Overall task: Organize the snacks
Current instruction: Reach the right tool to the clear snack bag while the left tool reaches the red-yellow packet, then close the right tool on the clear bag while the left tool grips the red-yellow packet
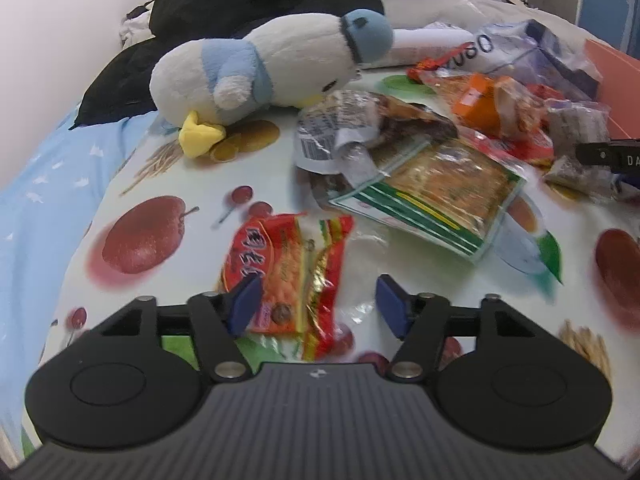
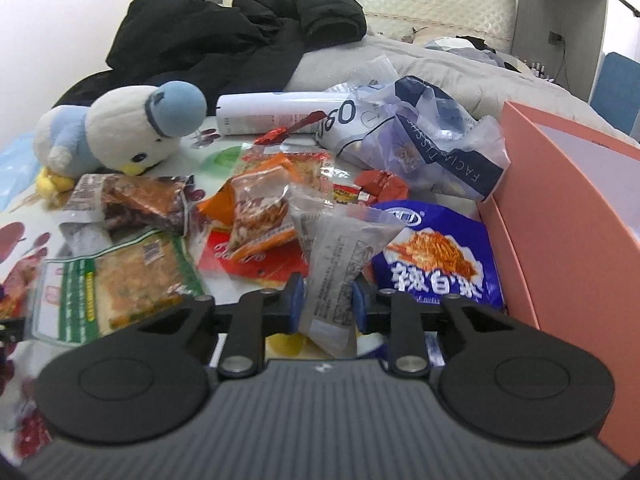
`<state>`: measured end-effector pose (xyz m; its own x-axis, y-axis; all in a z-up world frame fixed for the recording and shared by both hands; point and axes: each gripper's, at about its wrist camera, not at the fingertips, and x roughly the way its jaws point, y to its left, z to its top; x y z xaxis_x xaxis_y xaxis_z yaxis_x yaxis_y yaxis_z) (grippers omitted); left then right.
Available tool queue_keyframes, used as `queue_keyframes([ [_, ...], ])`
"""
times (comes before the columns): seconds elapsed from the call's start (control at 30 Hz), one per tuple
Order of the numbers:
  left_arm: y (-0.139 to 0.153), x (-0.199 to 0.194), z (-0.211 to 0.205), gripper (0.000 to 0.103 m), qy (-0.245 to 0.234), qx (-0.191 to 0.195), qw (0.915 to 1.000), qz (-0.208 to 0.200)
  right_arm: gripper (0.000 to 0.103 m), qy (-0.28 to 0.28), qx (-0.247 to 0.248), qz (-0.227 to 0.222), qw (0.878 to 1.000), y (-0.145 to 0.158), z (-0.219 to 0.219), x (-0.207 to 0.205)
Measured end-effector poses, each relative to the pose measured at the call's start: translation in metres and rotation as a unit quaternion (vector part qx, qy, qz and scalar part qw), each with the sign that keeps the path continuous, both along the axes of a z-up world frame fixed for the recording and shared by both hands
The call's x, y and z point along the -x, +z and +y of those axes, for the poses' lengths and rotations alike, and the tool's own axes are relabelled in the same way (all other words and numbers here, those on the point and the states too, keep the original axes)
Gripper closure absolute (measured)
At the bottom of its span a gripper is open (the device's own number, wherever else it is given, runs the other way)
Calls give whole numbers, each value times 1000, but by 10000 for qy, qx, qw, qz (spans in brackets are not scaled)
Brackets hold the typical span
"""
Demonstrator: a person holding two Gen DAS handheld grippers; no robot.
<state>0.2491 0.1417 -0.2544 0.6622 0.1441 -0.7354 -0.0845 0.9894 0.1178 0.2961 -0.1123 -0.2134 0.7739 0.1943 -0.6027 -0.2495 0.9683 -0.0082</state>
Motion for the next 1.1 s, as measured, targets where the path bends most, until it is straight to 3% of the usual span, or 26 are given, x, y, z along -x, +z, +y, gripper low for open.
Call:
queue_keyframes([
  [0.3, 2, 27, -3, 84, 236, 457, 9987, -39, 79, 245, -199, 79, 9995, 11, -9, 48],
  [0.47, 11, 32, 5, 86, 297, 857, 9958, -120, 79, 377, -371, 177, 9984, 17, -14, 77],
  [0.57, 18, 31, 10, 85, 264, 777, 9962, -292, 79, 460, -510, 285, 9972, 19, -18, 91],
  [0.6, 20, 28, 12, 81, 208, 714, 9968, -301, 79, 480, -551, 340, 9967, 19, -19, 95],
  [0.67, 22, 18, 16, 49, 179, 581, 9979, -242, 79, 533, -606, 433, 9958, 18, -20, 102],
  [0.7, 22, 12, 18, 25, 164, 522, 9983, -200, 79, 560, -619, 464, 9954, 17, -20, 106],
  [0.73, 23, 8, 20, 13, 171, 417, 9987, -254, 79, 596, -614, 500, 9951, 17, -20, 108],
  [0.8, 21, -2, 23, 5, 145, 200, 9992, -328, 79, 639, -612, 558, 9945, 16, -21, 113],
  [0.9, 5, -26, 28, 4, 184, -42, 9997, 177, 79, 668, -659, 622, 9936, 16, -25, 117],
  [1.1, -7, -33, 41, 6, -53, 566, 9982, 177, 79, 644, -673, 658, 9935, 17, -31, 122],
])
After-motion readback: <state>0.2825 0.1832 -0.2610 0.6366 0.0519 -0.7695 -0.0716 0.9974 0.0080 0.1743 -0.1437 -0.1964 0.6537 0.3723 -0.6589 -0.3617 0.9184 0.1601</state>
